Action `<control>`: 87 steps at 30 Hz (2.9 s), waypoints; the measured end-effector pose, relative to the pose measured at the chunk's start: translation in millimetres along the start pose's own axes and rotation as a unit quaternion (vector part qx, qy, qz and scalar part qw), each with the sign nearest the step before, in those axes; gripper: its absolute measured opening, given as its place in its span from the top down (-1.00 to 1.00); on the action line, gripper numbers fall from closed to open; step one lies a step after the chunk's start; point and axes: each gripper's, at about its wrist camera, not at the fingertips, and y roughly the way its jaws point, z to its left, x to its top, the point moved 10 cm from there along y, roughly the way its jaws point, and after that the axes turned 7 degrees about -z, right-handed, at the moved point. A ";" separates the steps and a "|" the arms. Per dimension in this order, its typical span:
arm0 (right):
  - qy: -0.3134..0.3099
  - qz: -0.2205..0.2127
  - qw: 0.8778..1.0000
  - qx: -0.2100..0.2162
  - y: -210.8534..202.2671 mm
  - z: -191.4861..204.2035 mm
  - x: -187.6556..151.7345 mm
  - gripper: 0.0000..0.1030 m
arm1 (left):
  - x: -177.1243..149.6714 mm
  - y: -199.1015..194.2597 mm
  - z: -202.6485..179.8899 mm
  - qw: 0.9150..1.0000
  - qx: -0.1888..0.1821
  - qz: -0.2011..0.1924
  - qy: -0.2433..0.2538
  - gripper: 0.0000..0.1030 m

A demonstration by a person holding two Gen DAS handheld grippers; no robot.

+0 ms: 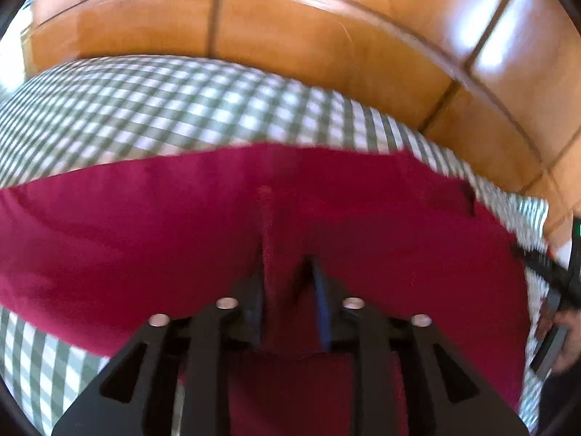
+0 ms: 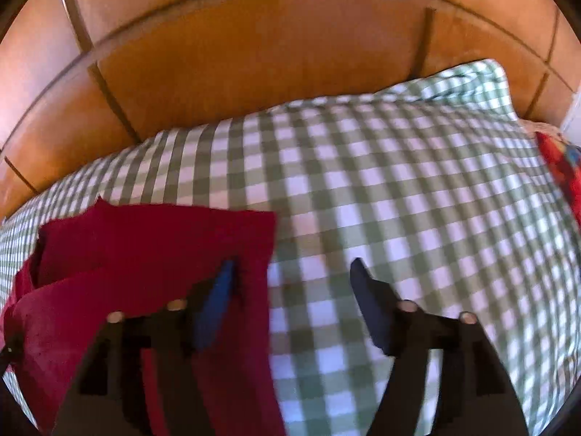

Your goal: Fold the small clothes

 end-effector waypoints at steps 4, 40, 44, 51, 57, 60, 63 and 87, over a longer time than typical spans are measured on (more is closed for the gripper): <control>-0.030 -0.044 0.998 0.044 -45.3 25.0 -10.5 -0.29 | 8.8 -23.7 30.6 0.998 0.021 -0.030 -0.043 0.51; -0.189 -0.031 0.978 0.085 -98.8 111.8 -180.6 -0.59 | -34.9 -150.4 376.9 0.888 0.136 -0.116 -0.423 0.35; -0.186 -0.033 0.979 0.082 -97.4 110.7 -180.3 -0.62 | -30.8 -138.7 393.7 0.881 0.142 -0.112 -0.437 0.35; -0.183 -0.033 0.979 0.083 -96.2 109.8 -180.5 -0.64 | 5.7 -144.6 352.0 0.913 0.116 -0.132 -0.368 0.88; -0.178 -0.034 0.980 0.087 -96.1 109.0 -180.1 -0.65 | 50.0 -168.6 203.7 0.961 -0.002 -0.171 -0.217 0.88; -0.174 -0.033 0.980 0.091 -96.2 108.5 -180.2 -0.65 | 41.3 -164.7 99.0 0.978 -0.062 -0.163 -0.114 0.88; -0.169 -0.033 0.980 0.097 -96.6 107.6 -179.6 -0.65 | 14.2 -144.8 24.5 0.985 -0.087 -0.141 -0.037 0.88; -0.157 -0.028 0.980 0.117 -96.2 104.9 -179.5 -0.68 | -109.1 -64.1 -60.7 0.991 -0.011 -0.055 0.126 0.65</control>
